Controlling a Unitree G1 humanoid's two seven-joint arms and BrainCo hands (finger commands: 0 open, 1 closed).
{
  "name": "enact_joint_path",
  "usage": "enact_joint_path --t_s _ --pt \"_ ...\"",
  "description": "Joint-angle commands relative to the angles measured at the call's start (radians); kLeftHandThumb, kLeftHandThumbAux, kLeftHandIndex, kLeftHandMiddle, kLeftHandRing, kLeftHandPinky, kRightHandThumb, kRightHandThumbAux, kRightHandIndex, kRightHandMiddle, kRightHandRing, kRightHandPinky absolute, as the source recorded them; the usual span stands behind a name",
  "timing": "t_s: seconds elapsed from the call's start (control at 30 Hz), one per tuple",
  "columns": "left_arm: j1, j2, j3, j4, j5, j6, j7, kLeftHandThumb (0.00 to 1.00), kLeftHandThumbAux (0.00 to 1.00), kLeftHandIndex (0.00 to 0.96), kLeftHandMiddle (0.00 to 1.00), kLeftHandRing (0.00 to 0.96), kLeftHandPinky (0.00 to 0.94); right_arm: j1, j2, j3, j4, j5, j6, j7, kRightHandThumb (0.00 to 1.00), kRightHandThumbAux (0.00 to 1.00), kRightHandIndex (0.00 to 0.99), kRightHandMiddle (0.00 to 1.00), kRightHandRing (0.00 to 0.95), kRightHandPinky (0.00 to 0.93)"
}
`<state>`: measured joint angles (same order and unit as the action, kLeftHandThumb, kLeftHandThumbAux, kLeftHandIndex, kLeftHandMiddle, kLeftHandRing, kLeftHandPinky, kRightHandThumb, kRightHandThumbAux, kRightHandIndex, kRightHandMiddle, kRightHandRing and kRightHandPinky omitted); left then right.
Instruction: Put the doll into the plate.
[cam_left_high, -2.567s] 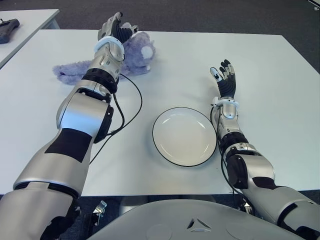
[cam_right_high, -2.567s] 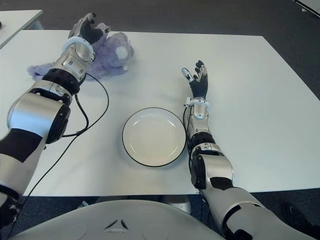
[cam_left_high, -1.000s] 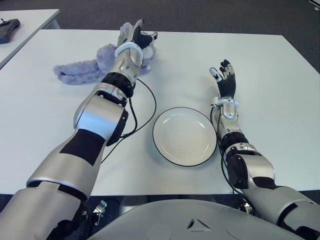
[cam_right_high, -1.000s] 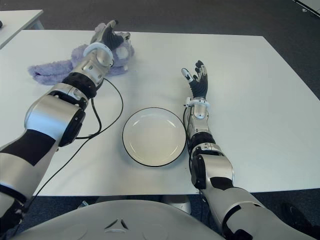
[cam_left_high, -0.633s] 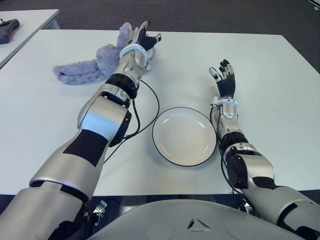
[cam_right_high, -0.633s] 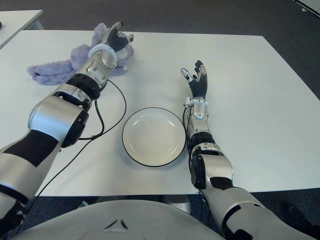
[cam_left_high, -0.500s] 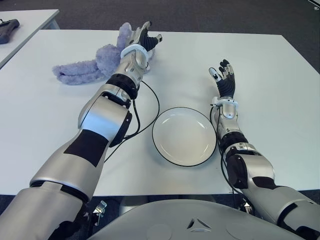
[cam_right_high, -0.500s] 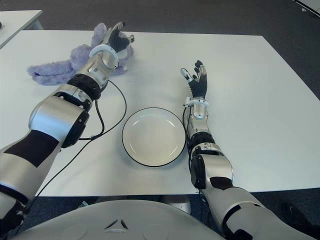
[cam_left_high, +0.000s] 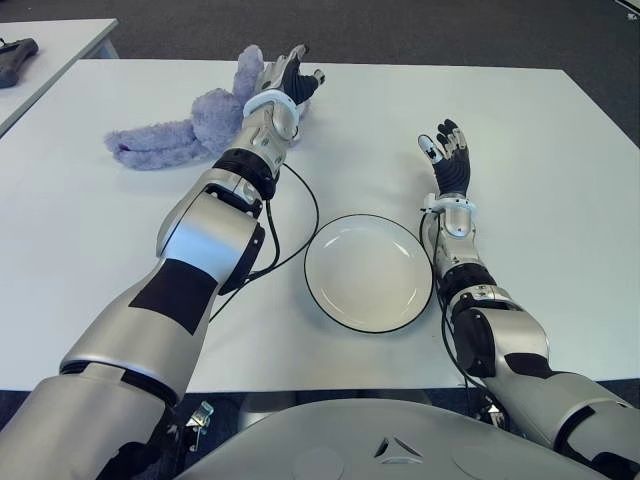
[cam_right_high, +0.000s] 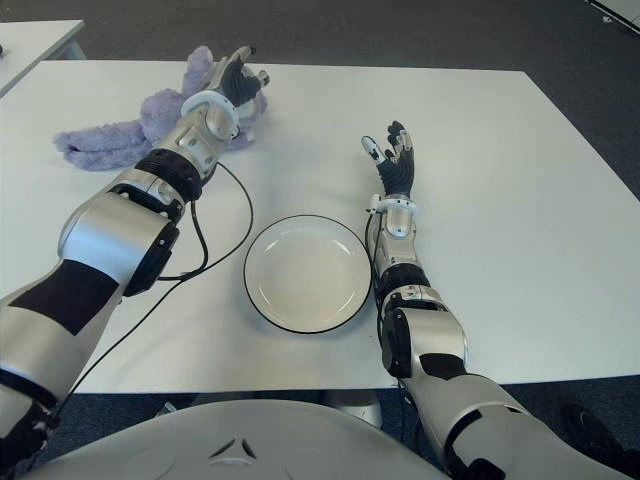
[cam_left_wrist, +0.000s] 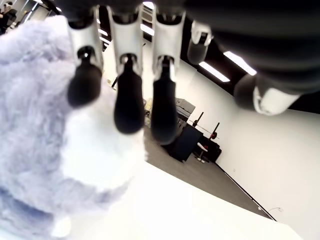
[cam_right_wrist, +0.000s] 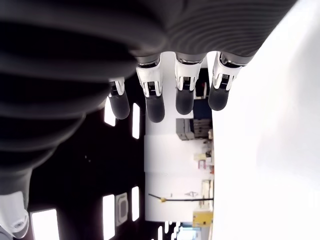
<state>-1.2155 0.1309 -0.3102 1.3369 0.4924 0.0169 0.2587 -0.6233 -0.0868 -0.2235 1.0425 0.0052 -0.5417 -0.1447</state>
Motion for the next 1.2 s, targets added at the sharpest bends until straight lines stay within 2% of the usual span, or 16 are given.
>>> enact_joint_path --t_s 0.03,0.07,0.13,0.2,0.23,0.27,0.37,0.4,0.47,0.57,0.7,0.73,0.8,1.0,1.2 --pt "0.054 0.005 -0.035 0.042 0.045 -0.021 -0.032 0.561 0.323 0.152 0.407 0.378 0.425 0.377 0.08 -0.012 0.251 0.008 0.05 0.004 0.0 0.571 0.083 0.11 0.061 0.011" --pt "0.056 0.005 -0.037 0.043 0.045 -0.021 -0.031 0.561 0.323 0.152 0.406 0.376 0.422 0.377 0.08 -0.011 0.251 0.007 0.05 0.003 0.0 0.571 0.083 0.11 0.061 0.011" --pt "0.072 0.009 -0.041 0.046 0.047 -0.017 -0.023 0.621 0.359 0.2 0.315 0.279 0.315 0.377 0.077 -0.009 0.252 0.003 0.052 0.003 0.0 0.57 0.08 0.105 0.058 0.004" --pt "0.079 0.011 -0.044 0.047 0.047 -0.015 -0.019 0.637 0.367 0.212 0.299 0.265 0.297 0.377 0.076 -0.008 0.253 0.002 0.052 0.003 0.0 0.57 0.079 0.104 0.058 0.0" --pt "0.081 0.011 -0.045 0.047 0.047 -0.012 -0.013 0.638 0.368 0.212 0.298 0.264 0.296 0.377 0.075 -0.007 0.253 0.001 0.051 0.003 0.0 0.57 0.079 0.104 0.058 0.0" --pt "0.083 0.011 -0.047 0.048 0.046 -0.009 -0.009 0.697 0.388 0.283 0.29 0.277 0.345 0.378 0.074 -0.006 0.254 0.0 0.05 0.003 0.0 0.566 0.08 0.097 0.054 0.017" --pt "0.087 0.011 -0.043 0.047 0.04 -0.008 0.005 0.742 0.397 0.348 0.299 0.309 0.377 0.378 0.073 -0.007 0.255 0.002 0.051 0.007 0.0 0.566 0.082 0.092 0.05 0.021" --pt "0.089 0.011 -0.041 0.047 0.037 -0.009 0.008 0.733 0.606 0.409 0.322 0.336 0.388 0.377 0.072 -0.009 0.255 0.004 0.052 0.009 0.0 0.567 0.084 0.092 0.048 0.017" --pt "0.09 0.01 -0.037 0.047 0.032 -0.011 0.011 0.732 0.666 0.429 0.344 0.356 0.4 0.377 0.072 -0.012 0.255 0.008 0.055 0.013 0.0 0.568 0.085 0.093 0.048 0.014" --pt "0.093 0.009 -0.028 0.046 0.024 -0.012 0.018 0.735 0.673 0.434 0.374 0.382 0.412 0.378 0.072 -0.015 0.256 0.01 0.057 0.015 0.0 0.569 0.083 0.093 0.047 0.019" --pt "0.098 0.01 -0.023 0.047 0.021 -0.011 0.021 0.739 0.674 0.436 0.413 0.384 0.372 0.377 0.073 -0.017 0.256 0.012 0.056 0.01 0.0 0.578 0.094 0.096 0.049 0.008" --pt "0.098 0.01 -0.023 0.047 0.02 -0.011 0.02 0.816 0.67 0.464 0.399 0.383 0.369 0.377 0.074 -0.018 0.255 0.013 0.056 0.011 0.0 0.585 0.098 0.098 0.05 0.019" --pt "0.098 0.01 -0.022 0.048 0.02 -0.008 0.018 0.839 0.669 0.472 0.396 0.382 0.368 0.377 0.074 -0.021 0.255 0.016 0.055 0.013 0.0 0.589 0.101 0.098 0.051 0.03" --pt "0.096 0.01 -0.014 0.048 0.013 0.001 0.017 0.842 0.67 0.478 0.39 0.341 0.295 0.378 0.074 -0.023 0.255 0.018 0.05 0.02 0.0 0.594 0.104 0.098 0.052 0.037" --pt "0.093 0.011 -0.011 0.048 0.011 0.007 0.019 0.843 0.67 0.481 0.39 0.325 0.298 0.379 0.072 -0.019 0.255 0.013 0.043 0.02 0.0 0.587 0.103 0.1 0.057 0.042"
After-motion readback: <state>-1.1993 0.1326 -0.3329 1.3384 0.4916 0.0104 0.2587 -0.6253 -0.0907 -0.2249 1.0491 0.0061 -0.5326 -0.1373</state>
